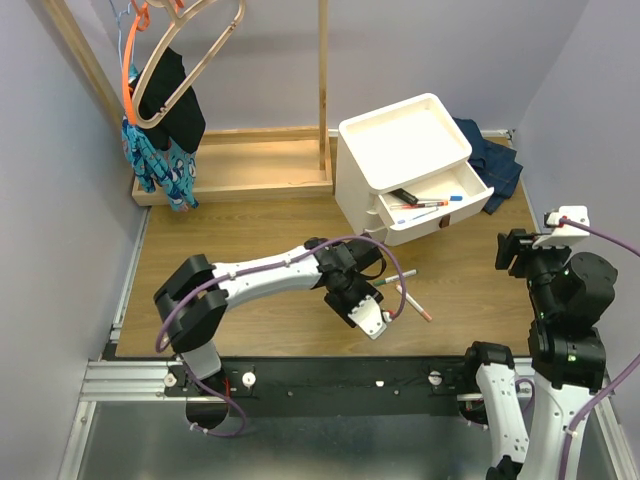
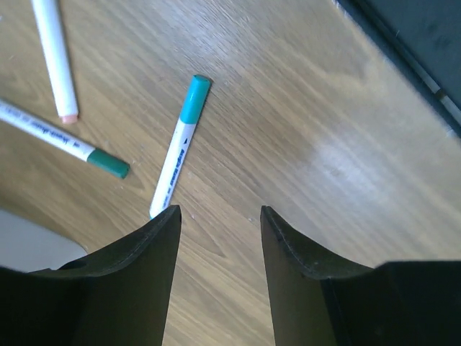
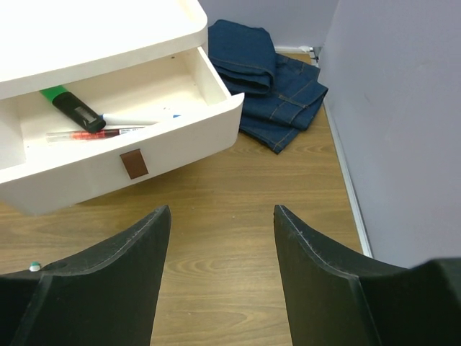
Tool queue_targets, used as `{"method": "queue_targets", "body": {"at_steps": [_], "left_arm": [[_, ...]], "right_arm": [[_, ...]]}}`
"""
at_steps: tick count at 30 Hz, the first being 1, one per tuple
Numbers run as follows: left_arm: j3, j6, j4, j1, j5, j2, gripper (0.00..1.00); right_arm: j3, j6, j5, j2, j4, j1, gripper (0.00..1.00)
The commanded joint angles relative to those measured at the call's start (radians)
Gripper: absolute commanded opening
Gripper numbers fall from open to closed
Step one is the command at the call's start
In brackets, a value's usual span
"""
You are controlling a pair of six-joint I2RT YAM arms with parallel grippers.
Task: Sort the stationery into containers
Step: Pick up the pen from the center of the board.
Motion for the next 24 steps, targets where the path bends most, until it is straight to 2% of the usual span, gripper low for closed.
{"method": "queue_targets", "body": {"at_steps": [1,11,17,24], "left_arm": [[0.063,0.306,-0.038,-0.005,-0.043,0.096,0.56],[0.183,0.320,-0.069,-0.004,-0.033,0.239,0.54],[0.281,0.302,-0.179,-0.005,-0.039,0.355,0.44],[0.362,0.302,-0.237,-0.002,-0.027,0.426,0.42]], "right_arm": [[0.054,-0.027,0.041,-0.019,-0.063,0.004,0.67],[0.054,-0.033,0.033,-0.029,-0.079,-0.008,0.67],[0.057,-0.029,0.032,-0.015,-0.058,-0.019,0.67],[0.064,-0.029,0.033,-0.011,-0.060,-0.019,0.67]]}}
